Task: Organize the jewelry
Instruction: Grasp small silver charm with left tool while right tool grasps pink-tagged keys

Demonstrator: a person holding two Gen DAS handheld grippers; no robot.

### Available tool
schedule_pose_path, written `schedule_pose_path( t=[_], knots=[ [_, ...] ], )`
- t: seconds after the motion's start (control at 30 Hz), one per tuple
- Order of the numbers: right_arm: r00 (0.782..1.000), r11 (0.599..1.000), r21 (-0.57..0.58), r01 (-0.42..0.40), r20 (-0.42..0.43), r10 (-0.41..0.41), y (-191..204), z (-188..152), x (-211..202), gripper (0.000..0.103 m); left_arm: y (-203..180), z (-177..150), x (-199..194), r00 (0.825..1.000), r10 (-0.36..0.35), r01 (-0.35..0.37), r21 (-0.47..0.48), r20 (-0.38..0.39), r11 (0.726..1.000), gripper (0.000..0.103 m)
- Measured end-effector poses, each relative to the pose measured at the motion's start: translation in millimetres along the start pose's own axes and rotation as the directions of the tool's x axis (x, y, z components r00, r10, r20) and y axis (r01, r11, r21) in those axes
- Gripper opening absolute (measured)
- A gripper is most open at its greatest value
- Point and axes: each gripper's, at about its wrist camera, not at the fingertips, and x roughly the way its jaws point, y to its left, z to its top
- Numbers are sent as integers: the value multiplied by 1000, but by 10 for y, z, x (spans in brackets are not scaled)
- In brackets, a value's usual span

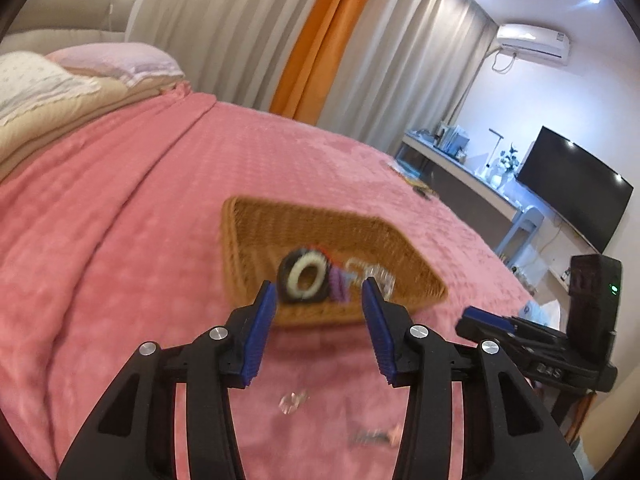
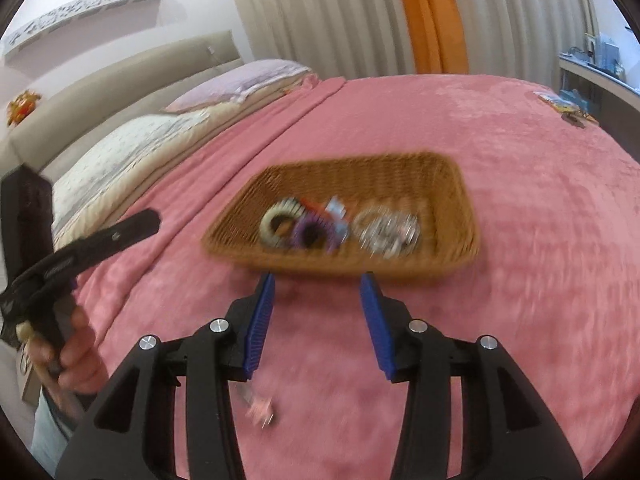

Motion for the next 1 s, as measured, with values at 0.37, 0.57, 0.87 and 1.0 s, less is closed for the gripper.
schedule_pose_path(
  t=[0.37,0.57,0.87,1.0],
  knots=[
    [984,992,-123,-37,-177,15,326,-669,332,42,198,-587,281,975,76,-67,45,-211,997,43],
    [976,986,-163,-37,-218,1,413,-684,465,42,174,-668,468,952,81,-57,89,-296,994,43],
    [971,973,-230,15,-229,-69,537,-696,611,34,-56,-688,789,917,192,-108,245,-350,963,41],
    [977,980,-195,30,-203,-70,447,-689,543,20,-84,-706,777,921,152,-57,262,-359,963,20]
  ],
)
